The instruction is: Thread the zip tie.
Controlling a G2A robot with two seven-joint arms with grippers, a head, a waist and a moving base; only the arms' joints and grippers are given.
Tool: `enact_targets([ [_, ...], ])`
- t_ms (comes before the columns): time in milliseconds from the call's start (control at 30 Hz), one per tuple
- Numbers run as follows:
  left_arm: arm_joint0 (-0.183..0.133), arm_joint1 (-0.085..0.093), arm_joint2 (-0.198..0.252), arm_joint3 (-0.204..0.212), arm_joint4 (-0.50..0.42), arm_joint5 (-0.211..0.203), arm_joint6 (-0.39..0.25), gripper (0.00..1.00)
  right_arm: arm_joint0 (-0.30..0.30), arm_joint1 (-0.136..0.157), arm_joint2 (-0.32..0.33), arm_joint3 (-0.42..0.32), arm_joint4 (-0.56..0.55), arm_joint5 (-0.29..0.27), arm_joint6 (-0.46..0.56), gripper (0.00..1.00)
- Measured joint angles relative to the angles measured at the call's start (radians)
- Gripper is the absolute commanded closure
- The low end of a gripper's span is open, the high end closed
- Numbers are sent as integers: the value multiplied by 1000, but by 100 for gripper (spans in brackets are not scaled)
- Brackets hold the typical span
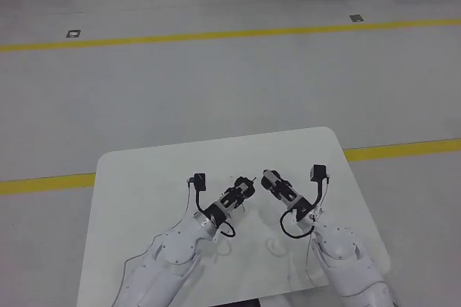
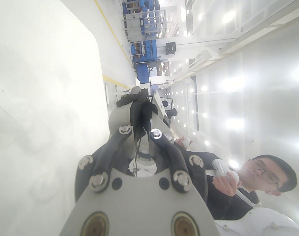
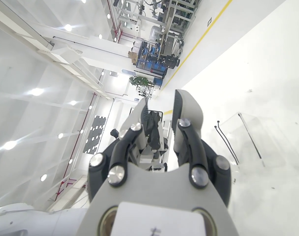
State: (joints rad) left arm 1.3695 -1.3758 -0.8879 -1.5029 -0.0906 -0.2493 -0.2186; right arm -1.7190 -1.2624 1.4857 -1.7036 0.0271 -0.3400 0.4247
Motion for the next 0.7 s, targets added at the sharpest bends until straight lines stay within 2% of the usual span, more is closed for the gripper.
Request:
enact_targets([
  [133, 28, 17, -39, -33, 40, -11, -25, 100, 13, 11, 53, 39, 82, 0, 122, 0],
  [233, 50, 31, -68, -62, 77, -20, -59, 100, 34, 21, 70, 74, 112, 0, 254, 0],
  [300, 59, 40, -79, -76, 101, -7, -99, 100, 45, 26, 76, 87, 129, 0, 343, 0],
  [567, 59, 41, -81, -76, 108, 0, -104, 100, 45, 26, 77, 86, 128, 0, 339, 0],
  [633, 61, 45, -98, -73, 132, 4, -77, 100, 45, 26, 77, 86, 128, 0, 339, 0],
  [700, 78, 57, -132, -84, 207, -1, -39, 100, 45, 26, 77, 86, 128, 0, 339, 0],
])
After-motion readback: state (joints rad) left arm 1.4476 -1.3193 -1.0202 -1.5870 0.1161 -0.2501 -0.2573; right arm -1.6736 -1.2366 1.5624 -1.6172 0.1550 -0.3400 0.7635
